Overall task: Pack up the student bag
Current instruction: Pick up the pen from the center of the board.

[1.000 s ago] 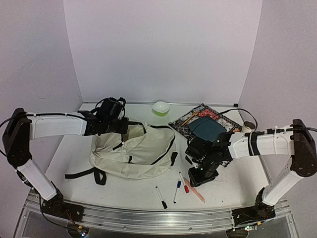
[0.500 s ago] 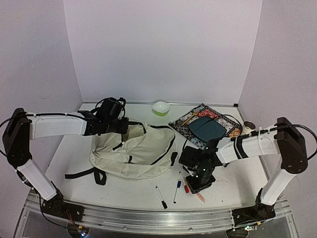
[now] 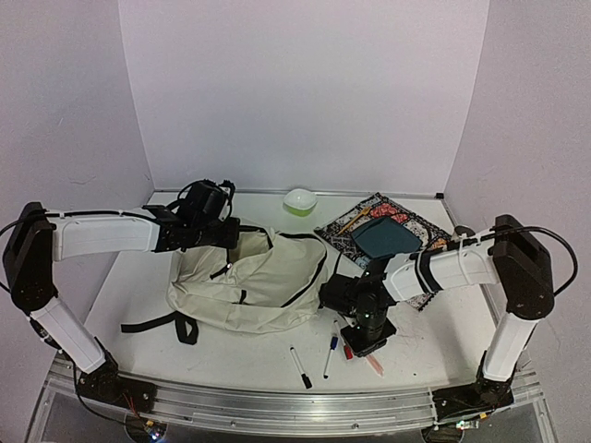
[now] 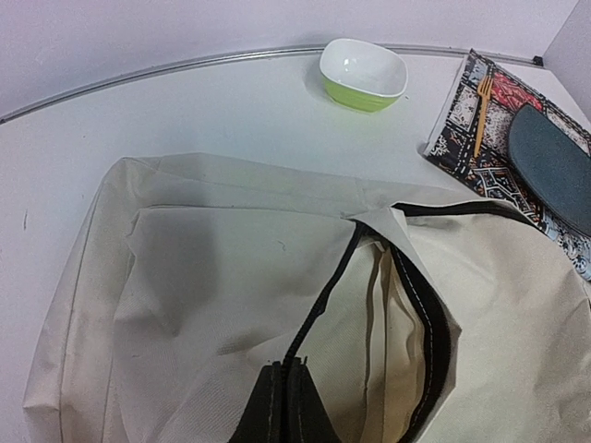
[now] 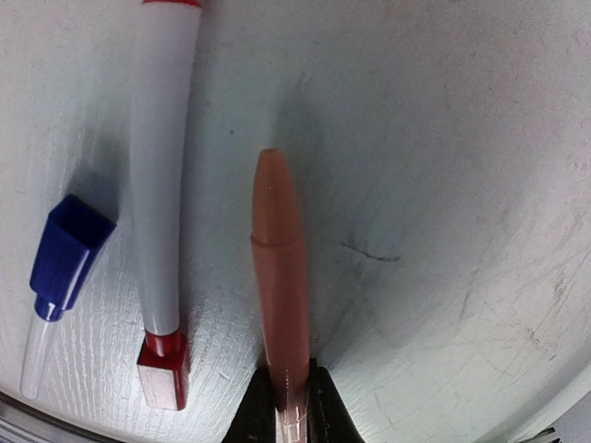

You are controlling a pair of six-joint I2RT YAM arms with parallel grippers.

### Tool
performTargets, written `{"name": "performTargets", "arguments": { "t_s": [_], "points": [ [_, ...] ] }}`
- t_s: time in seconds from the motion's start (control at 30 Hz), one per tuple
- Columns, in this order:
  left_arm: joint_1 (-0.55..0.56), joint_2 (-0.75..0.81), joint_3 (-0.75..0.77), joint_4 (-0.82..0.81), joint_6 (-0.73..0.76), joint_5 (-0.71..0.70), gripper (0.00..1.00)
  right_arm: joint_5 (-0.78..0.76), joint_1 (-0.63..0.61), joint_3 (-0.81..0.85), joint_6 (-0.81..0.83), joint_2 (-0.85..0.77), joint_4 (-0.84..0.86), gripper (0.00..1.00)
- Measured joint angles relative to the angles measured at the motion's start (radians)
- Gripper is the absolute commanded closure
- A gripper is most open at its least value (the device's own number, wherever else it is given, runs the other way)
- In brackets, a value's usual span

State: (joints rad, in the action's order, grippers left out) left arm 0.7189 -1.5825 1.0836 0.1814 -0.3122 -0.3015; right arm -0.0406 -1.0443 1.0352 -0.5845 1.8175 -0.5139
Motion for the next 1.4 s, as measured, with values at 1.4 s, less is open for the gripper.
{"name": "performTargets", "arguments": {
  "t_s": [1.4],
  "points": [
    [-0.008,0.019,0.000,-0.042,-0.027,0.257,1.00,0.061,0.164,0.244,-0.148,-0.194,0.625,1.00]
  ]
}}
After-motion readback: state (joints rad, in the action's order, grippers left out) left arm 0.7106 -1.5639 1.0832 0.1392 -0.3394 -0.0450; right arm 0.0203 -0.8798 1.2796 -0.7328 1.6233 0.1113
